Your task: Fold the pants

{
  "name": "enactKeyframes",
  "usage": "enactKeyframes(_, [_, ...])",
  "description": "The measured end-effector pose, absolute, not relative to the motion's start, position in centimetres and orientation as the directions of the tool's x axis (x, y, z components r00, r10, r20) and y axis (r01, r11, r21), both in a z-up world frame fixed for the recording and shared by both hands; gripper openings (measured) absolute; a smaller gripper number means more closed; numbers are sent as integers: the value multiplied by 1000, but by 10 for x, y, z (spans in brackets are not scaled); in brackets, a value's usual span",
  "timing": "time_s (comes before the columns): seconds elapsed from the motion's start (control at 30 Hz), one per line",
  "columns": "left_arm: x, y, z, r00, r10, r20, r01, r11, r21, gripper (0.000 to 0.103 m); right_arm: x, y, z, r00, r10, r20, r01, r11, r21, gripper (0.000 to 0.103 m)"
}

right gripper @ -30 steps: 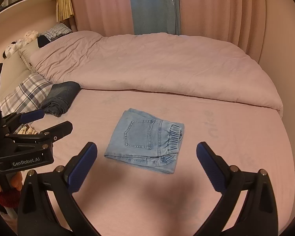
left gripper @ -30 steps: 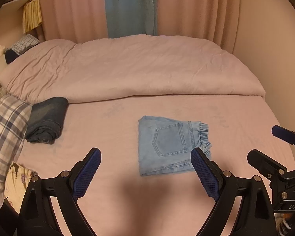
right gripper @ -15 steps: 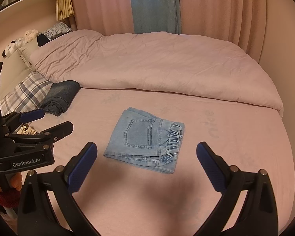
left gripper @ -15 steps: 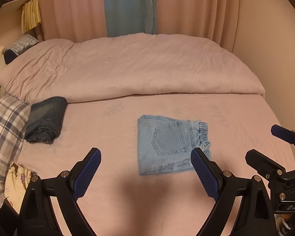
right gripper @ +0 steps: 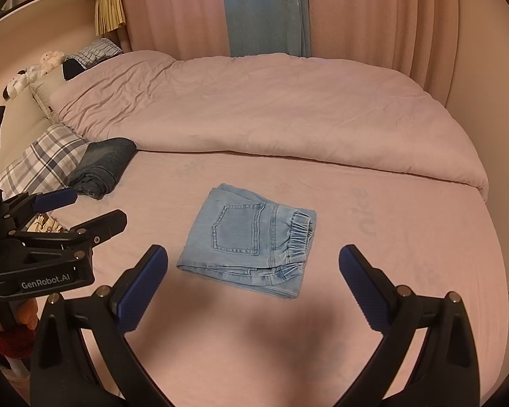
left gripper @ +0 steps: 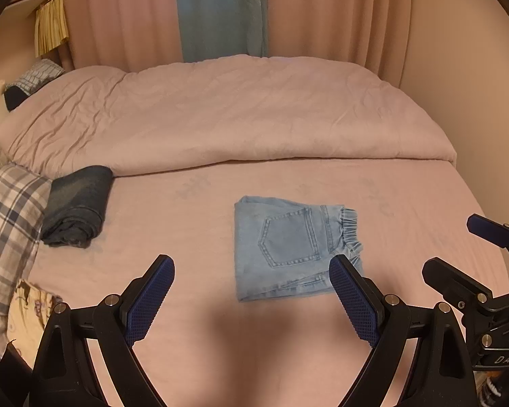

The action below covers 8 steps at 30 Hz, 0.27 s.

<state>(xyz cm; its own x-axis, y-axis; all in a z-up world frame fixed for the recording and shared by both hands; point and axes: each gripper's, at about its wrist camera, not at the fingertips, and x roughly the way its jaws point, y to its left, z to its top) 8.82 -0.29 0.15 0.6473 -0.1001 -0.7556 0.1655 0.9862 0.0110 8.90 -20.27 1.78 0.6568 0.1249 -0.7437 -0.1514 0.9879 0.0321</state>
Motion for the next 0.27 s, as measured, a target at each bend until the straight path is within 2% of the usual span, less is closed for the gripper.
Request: enactKeyframes(0.27, [91, -1, 1, 641, -102, -761, 160, 987, 3, 92, 88, -202, 15, 654, 123, -746, -148, 988, 33, 102])
